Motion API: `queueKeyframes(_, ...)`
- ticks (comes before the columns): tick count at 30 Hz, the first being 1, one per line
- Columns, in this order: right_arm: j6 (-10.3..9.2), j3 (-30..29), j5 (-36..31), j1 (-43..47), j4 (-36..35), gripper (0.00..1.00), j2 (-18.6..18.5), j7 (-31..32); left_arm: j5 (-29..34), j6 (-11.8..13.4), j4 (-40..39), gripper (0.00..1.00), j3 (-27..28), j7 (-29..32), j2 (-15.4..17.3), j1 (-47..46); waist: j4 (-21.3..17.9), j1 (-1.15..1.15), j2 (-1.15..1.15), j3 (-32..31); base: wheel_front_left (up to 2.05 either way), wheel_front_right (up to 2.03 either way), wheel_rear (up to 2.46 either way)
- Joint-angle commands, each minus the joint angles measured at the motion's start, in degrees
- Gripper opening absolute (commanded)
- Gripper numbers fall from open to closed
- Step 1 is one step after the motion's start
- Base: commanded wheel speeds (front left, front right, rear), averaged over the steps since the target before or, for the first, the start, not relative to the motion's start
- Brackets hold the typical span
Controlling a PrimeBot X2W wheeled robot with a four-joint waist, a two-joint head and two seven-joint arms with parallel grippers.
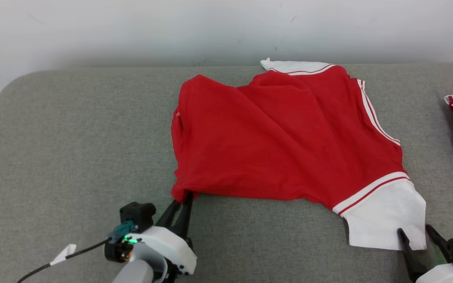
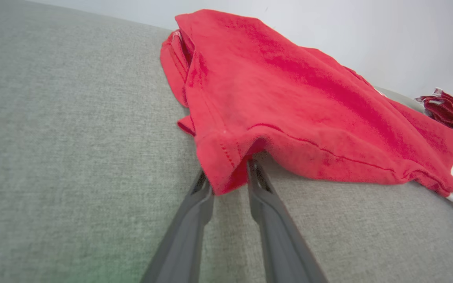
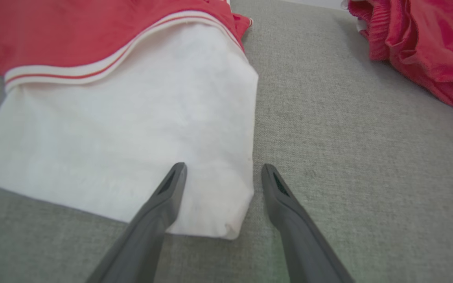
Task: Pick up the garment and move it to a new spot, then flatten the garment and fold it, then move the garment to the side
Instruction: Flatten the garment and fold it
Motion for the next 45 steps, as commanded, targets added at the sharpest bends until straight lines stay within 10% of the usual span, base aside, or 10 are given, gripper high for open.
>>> queueKeyframes(1,-0.01,0.1,0.2,-0.7,0.9,1.00,-0.3,-0.1,-0.9,-0.1,-0.2,0.06,-0.5,-0.3,0.2,-0.8,0.1,0.00,0.00,0.1,0.00,0.00,0.00)
queueKeyframes(17,0.24,5.8,5.2,-3.6,4.8,1.00,1.2,2.9,-4.1,0.0,-5.5,0.00,-6.6,-0.4,4.0,-2.3,1.7,0.00,0.00,0.5,0.00,0.00,0.00)
queueKeyframes(18,0.28,6.6,6.1,-3.8,4.5,0.71,1.2,2.7,-4.4,0.0,-6.0,0.00,-6.7,-0.4,4.4,-2.2,1.9,0.00,0.00,0.4,0.00,0.00,0.00)
queueKeyframes(19,0.28,7.2,7.5,-3.9,4.2,0.18,1.3,2.7,-4.7,0.0,-6.4,0.00,-6.9,-0.4,4.8,-2.0,2.0,0.00,0.00,0.3,0.00,0.00,0.00)
queueKeyframes(20,0.28,8.0,9.1,-4.1,3.7,0.00,1.1,2.7,-4.9,0.0,-6.9,0.00,-7.0,-0.4,5.0,-1.9,2.1,0.00,0.00,0.2,0.00,0.00,0.00)
queueKeyframes(34,0.06,3.0,37.7,-4.0,-17.4,0.00,-7.6,2.5,-9.0,0.0,-15.9,0.00,-6.6,-0.4,8.6,1.5,1.8,0.00,0.00,-4.4,0.00,0.00,0.00)
queueKeyframes(45,0.06,-10.7,46.8,-2.0,-36.0,0.00,-12.7,9.3,-14.8,0.1,-34.7,0.00,-7.0,4.5,13.1,6.3,1.5,0.00,0.00,-12.3,0.00,0.00,0.00)
